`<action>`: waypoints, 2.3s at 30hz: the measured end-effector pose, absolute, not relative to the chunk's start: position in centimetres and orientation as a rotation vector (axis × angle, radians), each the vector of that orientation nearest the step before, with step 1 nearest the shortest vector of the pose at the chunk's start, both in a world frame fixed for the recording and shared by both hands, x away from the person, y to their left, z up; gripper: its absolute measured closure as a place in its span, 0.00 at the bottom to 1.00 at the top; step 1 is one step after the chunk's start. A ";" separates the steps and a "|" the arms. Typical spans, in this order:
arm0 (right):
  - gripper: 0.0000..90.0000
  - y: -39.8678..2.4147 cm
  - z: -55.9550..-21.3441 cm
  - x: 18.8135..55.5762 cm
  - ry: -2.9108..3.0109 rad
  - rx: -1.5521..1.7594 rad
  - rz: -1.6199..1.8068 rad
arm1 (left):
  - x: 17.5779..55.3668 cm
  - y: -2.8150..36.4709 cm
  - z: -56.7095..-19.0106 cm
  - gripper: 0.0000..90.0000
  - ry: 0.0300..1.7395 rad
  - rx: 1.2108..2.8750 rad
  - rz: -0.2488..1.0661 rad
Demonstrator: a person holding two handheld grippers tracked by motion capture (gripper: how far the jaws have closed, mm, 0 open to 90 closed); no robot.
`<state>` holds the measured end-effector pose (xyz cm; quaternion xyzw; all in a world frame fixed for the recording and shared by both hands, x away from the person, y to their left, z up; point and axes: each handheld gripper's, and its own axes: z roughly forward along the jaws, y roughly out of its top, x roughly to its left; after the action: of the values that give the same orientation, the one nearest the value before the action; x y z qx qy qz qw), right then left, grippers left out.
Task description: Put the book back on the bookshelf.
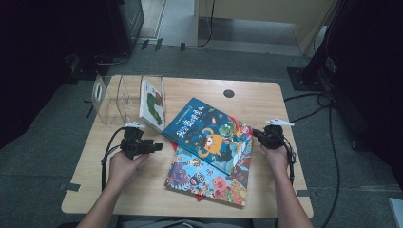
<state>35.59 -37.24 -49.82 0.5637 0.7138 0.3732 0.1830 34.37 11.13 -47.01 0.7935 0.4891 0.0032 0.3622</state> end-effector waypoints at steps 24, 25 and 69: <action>1.00 -36.9 -49.9 36.2 1.974 1.607 1.125 | 36.3 10.6 -47.9 0.49 1.258 2.065 0.039; 1.00 -36.9 -49.9 36.2 1.974 1.607 1.125 | 36.4 10.5 -48.0 0.49 1.258 2.066 0.039; 1.00 -35.9 -49.9 32.9 2.063 1.554 1.141 | 36.3 7.3 -47.8 0.72 1.213 2.081 -0.079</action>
<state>32.89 -35.88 -49.93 0.5434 0.7215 0.3989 0.1582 36.26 7.34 -47.82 0.8063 0.4699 -0.0304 0.3579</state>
